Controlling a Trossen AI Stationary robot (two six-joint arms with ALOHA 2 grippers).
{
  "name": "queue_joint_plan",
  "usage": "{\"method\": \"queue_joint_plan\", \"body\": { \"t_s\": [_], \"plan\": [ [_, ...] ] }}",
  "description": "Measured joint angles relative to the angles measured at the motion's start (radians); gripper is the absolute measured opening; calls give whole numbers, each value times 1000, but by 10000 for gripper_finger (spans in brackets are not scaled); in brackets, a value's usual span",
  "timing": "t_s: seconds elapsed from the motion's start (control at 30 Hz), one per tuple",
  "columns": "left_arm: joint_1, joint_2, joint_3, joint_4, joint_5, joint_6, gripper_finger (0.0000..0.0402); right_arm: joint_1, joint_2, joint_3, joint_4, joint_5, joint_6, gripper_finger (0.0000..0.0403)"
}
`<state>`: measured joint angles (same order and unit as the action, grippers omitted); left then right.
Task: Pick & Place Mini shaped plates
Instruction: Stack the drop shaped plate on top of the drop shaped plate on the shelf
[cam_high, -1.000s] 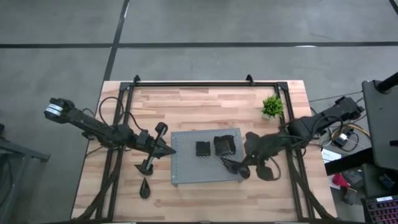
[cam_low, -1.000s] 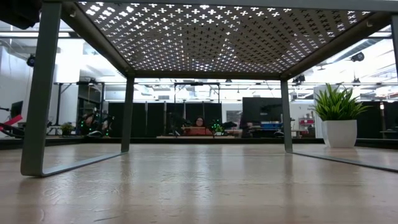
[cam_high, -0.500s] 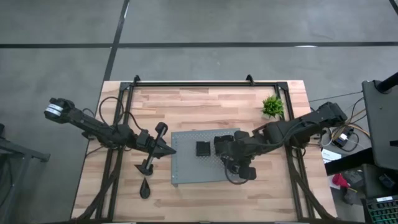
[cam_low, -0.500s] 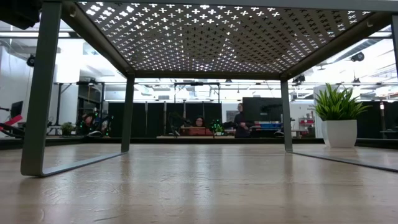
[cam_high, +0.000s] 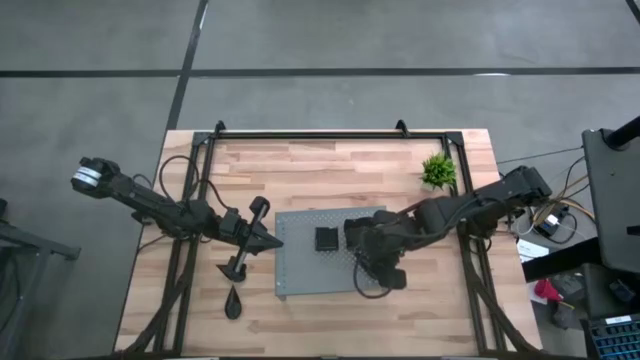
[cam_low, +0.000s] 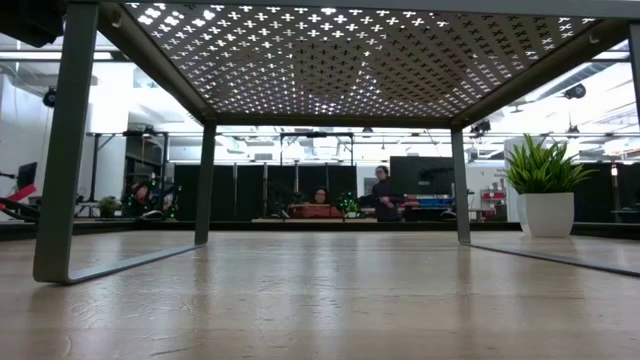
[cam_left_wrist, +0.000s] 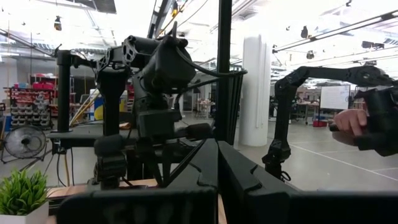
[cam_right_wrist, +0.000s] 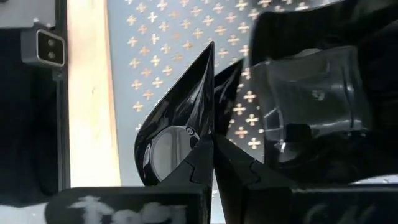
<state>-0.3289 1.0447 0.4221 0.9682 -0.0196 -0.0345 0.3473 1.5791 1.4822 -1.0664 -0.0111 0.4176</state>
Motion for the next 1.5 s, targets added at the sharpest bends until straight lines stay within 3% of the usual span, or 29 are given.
{"method": "queue_joint_plan", "body": {
  "t_s": [0.17,0.57,0.83,1.0,1.13,1.33,1.5],
  "plan": [
    [0,0,0,0,0,0,3,-4,-9,-1,0,13,16,17],
    [0,0,0,0,0,-2,3,-8,-16,12,-10,6,28,89],
    [-6,0,0,-32,1,-120,3,36,-39,54,-40,15,51,100],
    [-44,-3,0,-61,153,-136,3,98,-41,47,-43,61,55,100],
    [-64,-6,11,-109,162,-213,3,159,-40,46,-30,95,66,100],
    [-164,7,95,-368,6,-189,3,242,-40,46,22,191,100,95],
    [-284,-3,225,-714,-219,-150,3,297,-32,42,34,241,125,88]
  ]
}}
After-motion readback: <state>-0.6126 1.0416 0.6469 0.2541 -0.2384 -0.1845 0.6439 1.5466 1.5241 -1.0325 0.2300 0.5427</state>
